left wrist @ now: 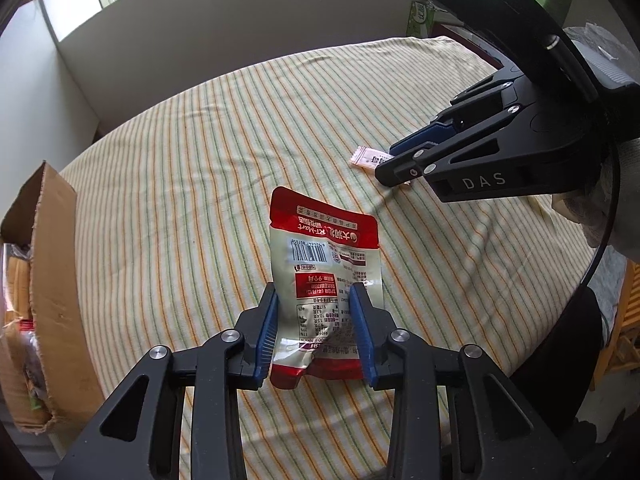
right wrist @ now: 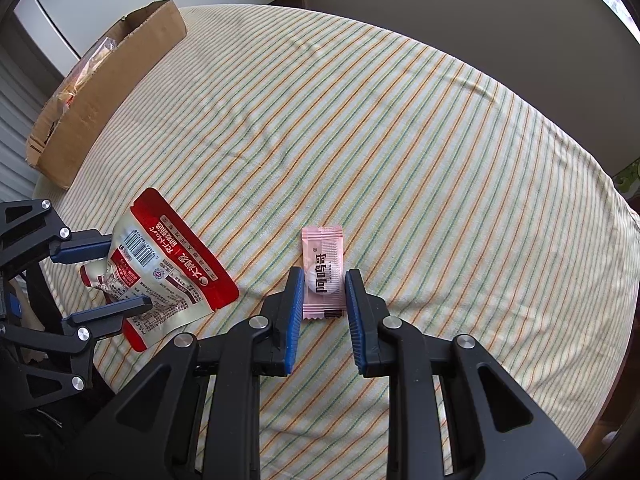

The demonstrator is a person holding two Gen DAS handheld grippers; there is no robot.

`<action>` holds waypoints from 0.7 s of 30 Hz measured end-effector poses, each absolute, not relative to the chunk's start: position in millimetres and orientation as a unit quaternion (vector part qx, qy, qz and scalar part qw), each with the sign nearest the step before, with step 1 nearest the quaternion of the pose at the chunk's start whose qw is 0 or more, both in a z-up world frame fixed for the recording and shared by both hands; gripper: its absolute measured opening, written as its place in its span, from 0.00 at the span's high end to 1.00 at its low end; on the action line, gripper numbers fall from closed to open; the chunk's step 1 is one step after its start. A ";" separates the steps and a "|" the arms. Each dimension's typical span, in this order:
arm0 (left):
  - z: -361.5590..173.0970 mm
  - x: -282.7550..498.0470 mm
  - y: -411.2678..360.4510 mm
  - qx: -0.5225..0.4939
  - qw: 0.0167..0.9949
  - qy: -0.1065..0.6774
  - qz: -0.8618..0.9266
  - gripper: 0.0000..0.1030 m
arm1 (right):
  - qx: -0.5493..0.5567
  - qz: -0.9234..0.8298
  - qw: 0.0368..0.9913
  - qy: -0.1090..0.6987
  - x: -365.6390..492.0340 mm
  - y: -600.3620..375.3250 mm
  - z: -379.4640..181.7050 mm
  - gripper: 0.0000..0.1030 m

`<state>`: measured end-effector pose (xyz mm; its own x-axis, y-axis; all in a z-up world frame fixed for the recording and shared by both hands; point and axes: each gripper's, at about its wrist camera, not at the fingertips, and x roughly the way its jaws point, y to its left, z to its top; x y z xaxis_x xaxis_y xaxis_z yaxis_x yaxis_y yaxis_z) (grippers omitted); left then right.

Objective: Organize snacks
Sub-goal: 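Lift and carry the pink candy and red-and-white packet over the box with both grippers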

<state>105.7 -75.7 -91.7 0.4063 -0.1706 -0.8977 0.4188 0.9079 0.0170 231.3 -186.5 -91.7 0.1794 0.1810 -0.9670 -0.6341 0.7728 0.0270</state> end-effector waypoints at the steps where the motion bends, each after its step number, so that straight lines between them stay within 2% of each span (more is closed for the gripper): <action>1: -91.0 105.2 -75.3 0.123 0.831 0.513 -0.177 0.68 | -0.194 0.274 0.743 0.579 231.4 -187.3 -91.5 0.79; 12: -66.7 107.2 -47.0 0.084 0.848 0.497 -0.165 0.69 | -0.169 0.290 0.756 0.562 229.9 -188.7 -61.1 0.79; 21: -32.8 104.7 3.3 0.062 0.871 0.469 -0.136 0.69 | -0.172 0.319 0.760 0.539 224.1 -143.5 -22.1 0.79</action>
<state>104.7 3.3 -32.8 0.5235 -0.1780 -0.8332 0.2944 0.9555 -0.0191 224.1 -143.5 -22.1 0.2149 0.2997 -0.9295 -0.6701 0.7376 0.0829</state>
